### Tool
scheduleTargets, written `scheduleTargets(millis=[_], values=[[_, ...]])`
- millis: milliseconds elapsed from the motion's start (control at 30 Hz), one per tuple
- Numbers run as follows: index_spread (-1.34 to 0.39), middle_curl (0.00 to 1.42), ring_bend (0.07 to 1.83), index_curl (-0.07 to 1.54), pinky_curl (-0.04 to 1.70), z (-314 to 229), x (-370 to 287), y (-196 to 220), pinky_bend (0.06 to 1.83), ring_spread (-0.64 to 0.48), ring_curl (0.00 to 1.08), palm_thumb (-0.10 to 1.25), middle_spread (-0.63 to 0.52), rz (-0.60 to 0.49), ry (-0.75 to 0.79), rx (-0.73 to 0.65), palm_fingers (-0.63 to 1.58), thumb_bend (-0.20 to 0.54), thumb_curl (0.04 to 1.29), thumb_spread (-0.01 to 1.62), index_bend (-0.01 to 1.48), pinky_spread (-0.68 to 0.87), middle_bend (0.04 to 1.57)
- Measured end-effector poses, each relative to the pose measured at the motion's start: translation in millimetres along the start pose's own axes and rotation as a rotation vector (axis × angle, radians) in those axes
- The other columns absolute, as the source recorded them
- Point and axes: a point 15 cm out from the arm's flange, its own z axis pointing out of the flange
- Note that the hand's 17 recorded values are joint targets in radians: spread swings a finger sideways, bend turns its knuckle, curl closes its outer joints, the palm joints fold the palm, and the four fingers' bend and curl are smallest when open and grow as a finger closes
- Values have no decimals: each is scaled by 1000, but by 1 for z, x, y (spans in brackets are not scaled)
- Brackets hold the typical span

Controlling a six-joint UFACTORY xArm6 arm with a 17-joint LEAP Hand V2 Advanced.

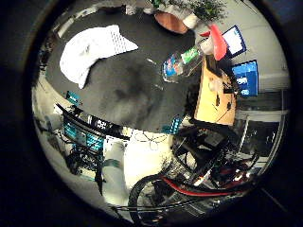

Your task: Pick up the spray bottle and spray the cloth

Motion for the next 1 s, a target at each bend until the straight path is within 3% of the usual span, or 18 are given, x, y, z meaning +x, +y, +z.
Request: scheduleTargets(millis=[667, 1000], values=[[-537, 303, 516, 348, -4, -3, 0, 1, 727, 19, 65, 583, -193, -2, 3, 8, 572, -26, 402, 1030, 193, 585, 195], [-454, 300, 532, 308, 19, -43, -3, -3, 850, 78, 80, 583, -111, 23, 15, 185, 444, -26, 402, 1030, 164, 574, 193]])
